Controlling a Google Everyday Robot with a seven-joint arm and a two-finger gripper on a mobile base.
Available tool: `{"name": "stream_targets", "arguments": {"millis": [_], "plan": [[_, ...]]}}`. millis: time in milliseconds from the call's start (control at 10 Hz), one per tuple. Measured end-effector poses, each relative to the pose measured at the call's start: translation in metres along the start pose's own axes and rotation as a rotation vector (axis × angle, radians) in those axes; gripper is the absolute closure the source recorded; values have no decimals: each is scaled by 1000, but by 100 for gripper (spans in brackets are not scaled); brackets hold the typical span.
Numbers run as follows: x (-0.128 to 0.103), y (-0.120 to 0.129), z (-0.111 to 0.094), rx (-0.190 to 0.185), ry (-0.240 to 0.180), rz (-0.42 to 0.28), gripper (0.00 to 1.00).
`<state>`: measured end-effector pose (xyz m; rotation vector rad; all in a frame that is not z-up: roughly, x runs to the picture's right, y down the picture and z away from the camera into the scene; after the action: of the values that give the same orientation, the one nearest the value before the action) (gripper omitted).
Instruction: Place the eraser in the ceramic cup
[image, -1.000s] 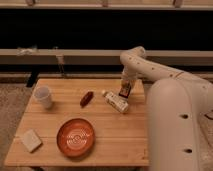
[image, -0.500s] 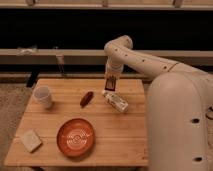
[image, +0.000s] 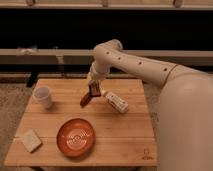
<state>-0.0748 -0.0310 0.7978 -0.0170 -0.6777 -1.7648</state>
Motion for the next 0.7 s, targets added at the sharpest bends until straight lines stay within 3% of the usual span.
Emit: {"name": "stream_targets", "arguments": {"millis": [100, 300, 500, 700], "plan": [[-4, -24, -2, 62, -4, -97, 100], [-11, -50, -5, 141, -6, -216, 100], [-13, -62, -7, 175, -4, -267, 100], [-14, -63, -7, 176, -5, -268, 100]]}}
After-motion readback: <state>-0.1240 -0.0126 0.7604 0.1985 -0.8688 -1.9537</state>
